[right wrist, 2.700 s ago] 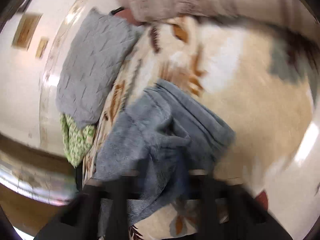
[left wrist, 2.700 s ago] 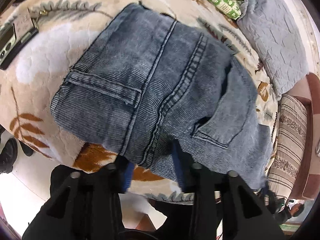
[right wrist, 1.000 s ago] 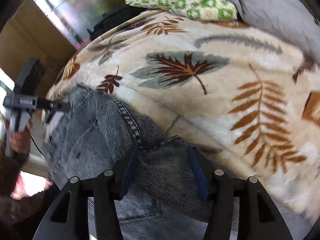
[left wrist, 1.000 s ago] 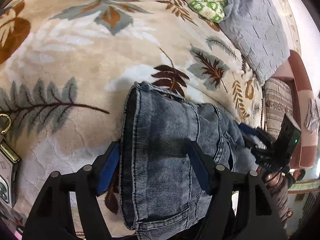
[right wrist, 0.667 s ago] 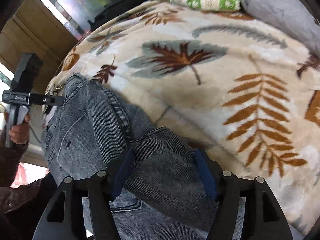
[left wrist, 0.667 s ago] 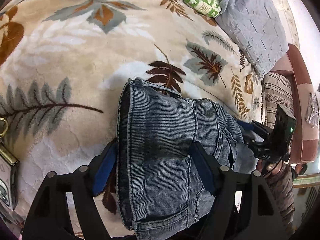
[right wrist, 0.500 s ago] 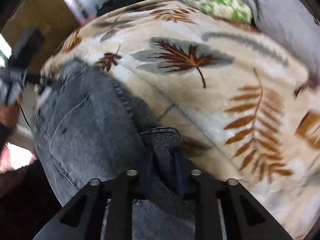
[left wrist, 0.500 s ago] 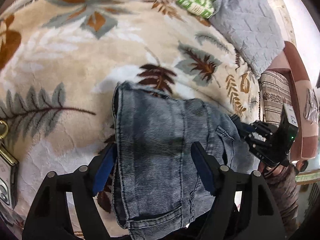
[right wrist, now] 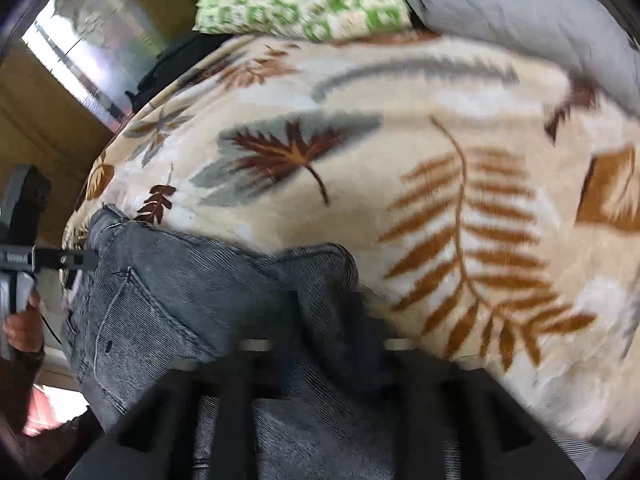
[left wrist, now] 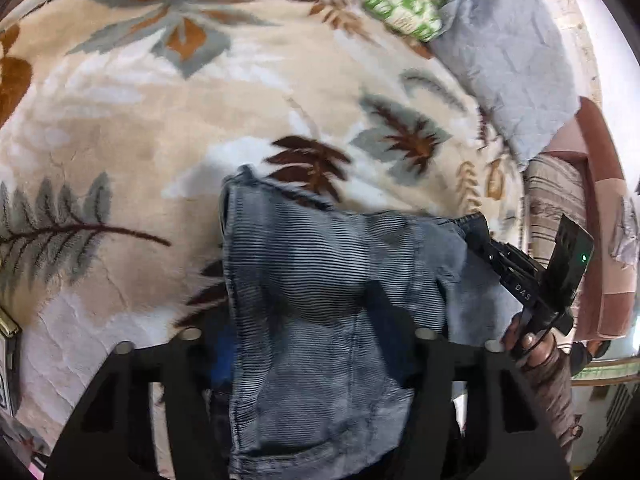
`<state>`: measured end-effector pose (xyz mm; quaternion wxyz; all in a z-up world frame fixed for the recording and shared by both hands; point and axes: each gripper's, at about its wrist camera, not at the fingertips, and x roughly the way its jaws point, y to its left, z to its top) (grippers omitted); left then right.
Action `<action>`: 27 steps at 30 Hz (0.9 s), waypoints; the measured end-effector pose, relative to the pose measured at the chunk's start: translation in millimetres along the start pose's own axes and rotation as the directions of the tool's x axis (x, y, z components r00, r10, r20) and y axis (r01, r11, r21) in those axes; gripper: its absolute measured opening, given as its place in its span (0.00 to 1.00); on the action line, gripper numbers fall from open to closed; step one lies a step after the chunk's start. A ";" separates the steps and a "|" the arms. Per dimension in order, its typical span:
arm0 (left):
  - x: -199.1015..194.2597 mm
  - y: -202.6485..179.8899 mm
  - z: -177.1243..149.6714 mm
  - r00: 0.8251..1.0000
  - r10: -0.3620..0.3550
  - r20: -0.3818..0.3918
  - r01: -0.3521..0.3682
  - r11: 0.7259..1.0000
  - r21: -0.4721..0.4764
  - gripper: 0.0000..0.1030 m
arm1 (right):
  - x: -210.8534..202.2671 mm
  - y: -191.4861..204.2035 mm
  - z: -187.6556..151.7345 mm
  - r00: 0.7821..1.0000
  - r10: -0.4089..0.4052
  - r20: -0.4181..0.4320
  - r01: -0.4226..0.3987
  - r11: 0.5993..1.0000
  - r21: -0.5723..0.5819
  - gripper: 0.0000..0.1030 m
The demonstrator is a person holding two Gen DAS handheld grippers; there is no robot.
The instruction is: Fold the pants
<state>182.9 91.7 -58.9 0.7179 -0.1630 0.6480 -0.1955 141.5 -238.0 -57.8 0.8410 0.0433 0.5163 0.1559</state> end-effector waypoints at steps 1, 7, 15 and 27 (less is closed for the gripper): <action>-6.8 -4.4 -0.6 0.999 0.023 0.042 -0.024 1.000 0.020 0.54 | -7.9 3.3 4.5 0.999 -0.010 0.035 0.010 1.000 -0.014 0.14; 24.0 -9.7 6.1 0.979 0.200 0.037 -0.202 0.977 0.064 0.55 | 30.3 -8.8 5.5 0.995 -0.101 -0.017 0.101 0.995 0.007 0.19; -23.8 -15.2 -16.4 0.977 0.190 0.101 -0.197 0.978 0.065 0.54 | -43.9 -42.5 -26.2 0.990 -0.082 0.115 0.056 0.976 0.211 0.37; -37.1 -24.6 -111.9 0.996 -0.082 0.035 0.082 0.997 -0.006 0.72 | -201.4 -250.0 -197.6 0.915 -0.390 0.101 0.229 0.710 0.665 0.57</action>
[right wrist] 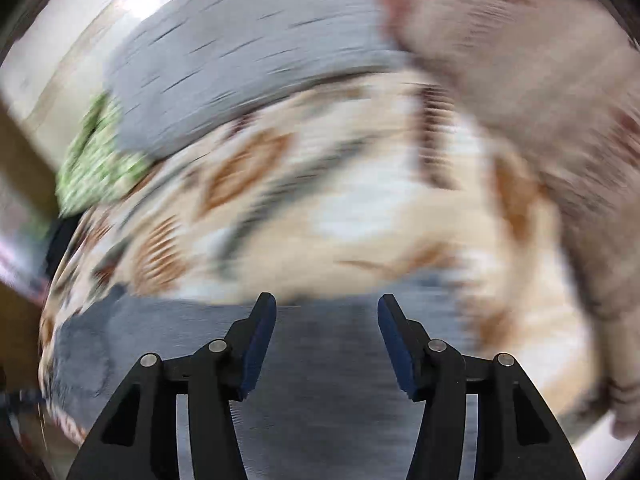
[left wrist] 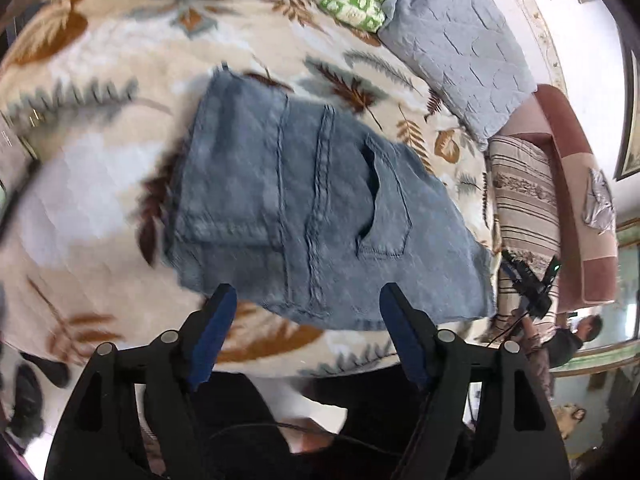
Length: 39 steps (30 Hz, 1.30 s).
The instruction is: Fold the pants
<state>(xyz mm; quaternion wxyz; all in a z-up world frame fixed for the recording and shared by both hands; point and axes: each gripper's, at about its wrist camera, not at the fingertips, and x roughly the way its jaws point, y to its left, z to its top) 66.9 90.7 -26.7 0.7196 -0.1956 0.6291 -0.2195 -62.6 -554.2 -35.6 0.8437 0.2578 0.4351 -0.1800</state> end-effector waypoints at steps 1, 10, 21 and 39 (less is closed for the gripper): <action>8.2 1.6 1.2 1.000 0.000 -0.015 0.000 1.000 -0.028 0.72 | 0.6 -11.9 0.0 1.000 -0.009 0.000 0.009 1.000 0.024 0.58; 34.1 1.9 14.0 0.997 0.062 -0.036 -0.067 0.987 -0.148 0.60 | 54.1 -8.9 2.8 0.999 0.009 -0.052 -0.012 0.999 -0.051 0.23; 42.2 8.3 17.9 0.977 0.213 -0.025 -0.215 0.967 -0.136 0.39 | 49.4 -16.9 12.3 0.996 -0.086 -0.017 0.085 0.995 -0.055 0.28; 38.0 1.9 -7.0 0.999 0.033 -0.039 -0.038 0.987 -0.156 0.58 | -25.7 -59.8 -116.6 0.957 0.280 0.079 -0.290 0.898 0.330 0.55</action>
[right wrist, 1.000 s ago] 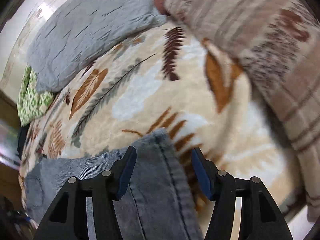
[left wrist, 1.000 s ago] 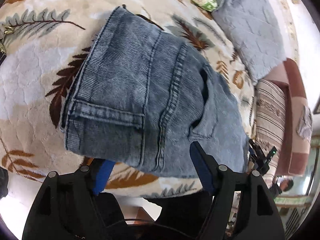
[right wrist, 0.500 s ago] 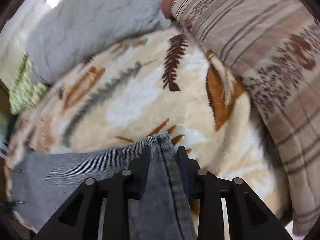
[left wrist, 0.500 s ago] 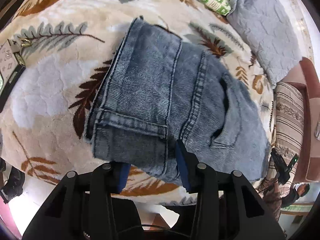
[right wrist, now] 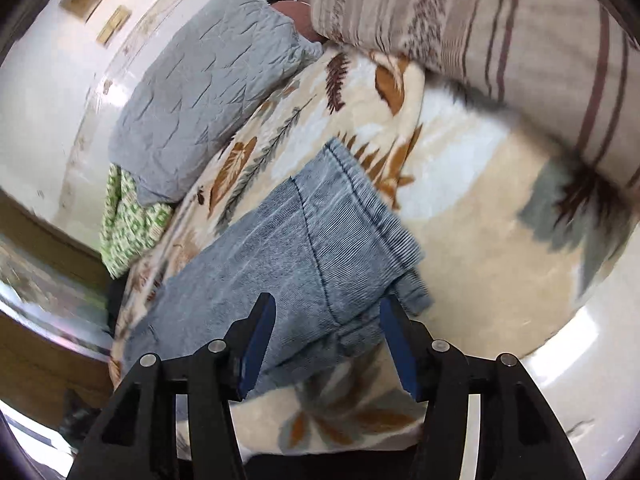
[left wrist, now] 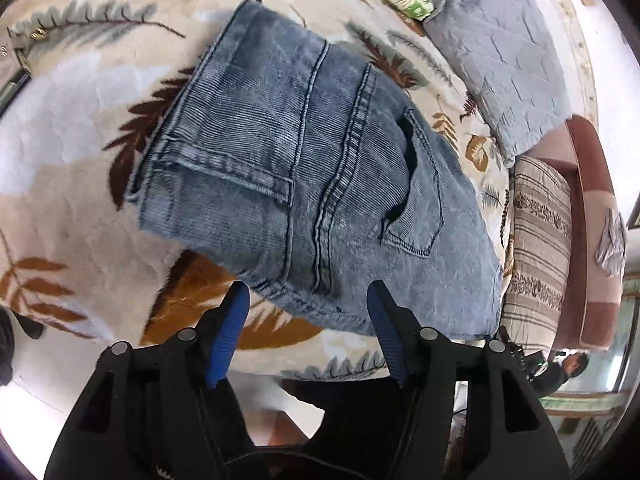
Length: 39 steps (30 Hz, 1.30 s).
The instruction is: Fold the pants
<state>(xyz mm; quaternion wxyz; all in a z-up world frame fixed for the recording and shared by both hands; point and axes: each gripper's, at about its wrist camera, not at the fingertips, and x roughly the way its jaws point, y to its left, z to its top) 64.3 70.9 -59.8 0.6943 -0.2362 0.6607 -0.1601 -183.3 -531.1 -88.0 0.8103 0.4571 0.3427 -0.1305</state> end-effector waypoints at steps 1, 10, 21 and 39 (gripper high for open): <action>2.1 0.7 1.7 1.000 0.010 0.000 -0.010 1.000 -0.007 0.59 | 4.0 -1.7 -0.8 1.000 0.002 -0.002 -0.002 1.000 0.016 0.55; -18.4 -6.2 9.8 0.994 0.071 0.083 -0.073 0.997 0.010 0.29 | -6.0 31.1 -2.2 0.997 0.072 0.029 -0.070 0.995 -0.076 0.09; -16.6 17.0 7.5 0.994 0.080 0.075 -0.079 0.997 -0.006 0.27 | 14.5 0.8 -24.2 1.000 0.026 -0.013 -0.026 0.999 0.036 0.26; -4.4 12.4 -2.2 0.982 0.189 0.004 -0.190 0.981 0.034 0.53 | -8.0 -16.4 -7.3 0.993 -0.098 0.065 0.096 0.995 0.037 0.25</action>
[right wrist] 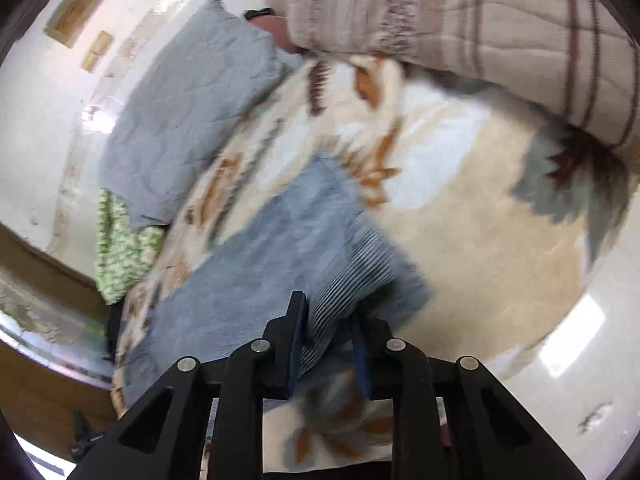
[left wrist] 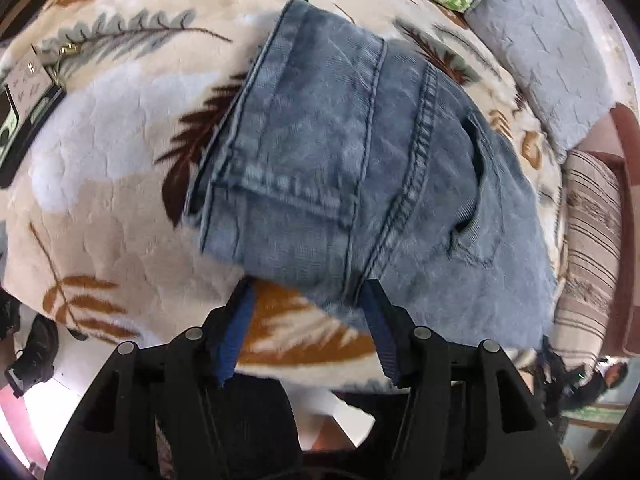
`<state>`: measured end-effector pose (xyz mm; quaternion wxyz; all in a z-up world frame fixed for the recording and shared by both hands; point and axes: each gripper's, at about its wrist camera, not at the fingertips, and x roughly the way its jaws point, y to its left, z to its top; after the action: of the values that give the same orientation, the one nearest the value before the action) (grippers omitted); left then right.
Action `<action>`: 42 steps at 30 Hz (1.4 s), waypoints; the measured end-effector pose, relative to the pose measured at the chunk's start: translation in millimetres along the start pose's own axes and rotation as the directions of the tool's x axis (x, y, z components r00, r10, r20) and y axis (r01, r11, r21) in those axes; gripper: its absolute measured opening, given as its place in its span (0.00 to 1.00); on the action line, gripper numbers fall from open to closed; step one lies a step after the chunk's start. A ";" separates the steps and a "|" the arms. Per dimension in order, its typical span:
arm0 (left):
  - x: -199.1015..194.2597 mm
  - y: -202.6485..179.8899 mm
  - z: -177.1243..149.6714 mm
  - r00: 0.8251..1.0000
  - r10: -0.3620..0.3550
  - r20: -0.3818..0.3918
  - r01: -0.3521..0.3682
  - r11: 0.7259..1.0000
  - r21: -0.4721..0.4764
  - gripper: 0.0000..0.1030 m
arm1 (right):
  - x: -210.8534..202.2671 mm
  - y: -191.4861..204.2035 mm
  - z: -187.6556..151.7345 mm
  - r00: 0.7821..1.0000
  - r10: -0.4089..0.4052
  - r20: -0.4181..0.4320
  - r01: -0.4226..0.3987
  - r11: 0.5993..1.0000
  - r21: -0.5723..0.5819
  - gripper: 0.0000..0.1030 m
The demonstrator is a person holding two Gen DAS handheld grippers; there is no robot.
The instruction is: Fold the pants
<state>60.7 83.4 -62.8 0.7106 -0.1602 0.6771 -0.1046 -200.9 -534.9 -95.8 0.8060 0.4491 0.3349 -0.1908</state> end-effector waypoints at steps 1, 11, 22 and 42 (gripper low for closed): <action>-5.6 -1.9 -5.2 0.999 -0.034 -0.016 0.034 0.999 0.037 0.52 | -6.0 -9.6 -0.5 1.000 0.019 0.007 -0.019 0.999 0.030 0.26; -38.8 -134.1 -38.7 1.000 0.001 0.022 -0.012 0.867 0.498 0.65 | -15.1 -32.8 -33.5 0.979 0.200 0.044 -0.203 0.974 0.097 0.51; 66.3 -371.3 -41.1 0.985 0.156 -0.072 -0.045 0.640 0.767 0.65 | 5.7 -47.1 -34.1 0.941 0.321 0.107 -0.333 0.933 0.137 0.52; 244.3 -575.2 -27.6 0.917 0.266 -0.297 0.112 0.542 0.833 0.65 | 14.7 -65.2 -28.8 0.880 0.460 0.119 -0.473 0.869 0.146 0.51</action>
<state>87.4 -541.4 -78.2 0.5542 0.2527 0.6778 -0.4118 -240.9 -544.6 -155.9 0.7995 0.5760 0.1663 -0.0363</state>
